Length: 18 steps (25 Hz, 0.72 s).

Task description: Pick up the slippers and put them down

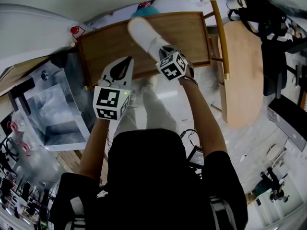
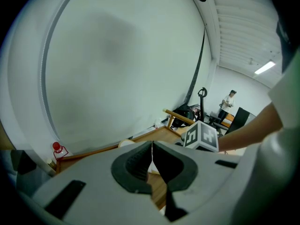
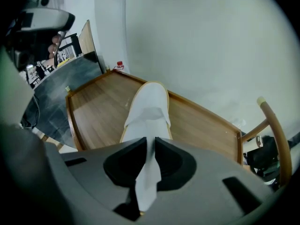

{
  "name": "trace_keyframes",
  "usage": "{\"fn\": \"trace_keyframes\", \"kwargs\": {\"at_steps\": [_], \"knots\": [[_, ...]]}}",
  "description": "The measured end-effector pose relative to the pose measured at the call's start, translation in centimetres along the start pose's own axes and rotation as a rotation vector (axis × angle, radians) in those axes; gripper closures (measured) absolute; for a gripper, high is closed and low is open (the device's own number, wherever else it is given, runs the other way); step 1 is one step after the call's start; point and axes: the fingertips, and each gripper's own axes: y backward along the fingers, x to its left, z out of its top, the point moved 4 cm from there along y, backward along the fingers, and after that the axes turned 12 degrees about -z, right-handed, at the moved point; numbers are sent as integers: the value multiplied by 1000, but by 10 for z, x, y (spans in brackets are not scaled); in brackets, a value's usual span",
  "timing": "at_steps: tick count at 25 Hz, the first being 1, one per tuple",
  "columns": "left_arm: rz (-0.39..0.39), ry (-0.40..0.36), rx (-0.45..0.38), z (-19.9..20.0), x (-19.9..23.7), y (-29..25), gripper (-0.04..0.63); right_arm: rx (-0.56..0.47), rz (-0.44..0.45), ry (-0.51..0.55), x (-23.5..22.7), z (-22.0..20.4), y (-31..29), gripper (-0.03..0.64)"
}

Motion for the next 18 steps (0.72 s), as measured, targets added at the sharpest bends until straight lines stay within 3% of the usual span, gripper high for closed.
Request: {"fn": "trace_keyframes", "kwargs": {"at_steps": [9,18], "knots": [[-5,-4,-8,5,-2,1,588,0,-8,-24,-3,3,6,598],[-9,-23,-13,11,-2,13,588,-9,8,-117,1,9,21,604]]}}
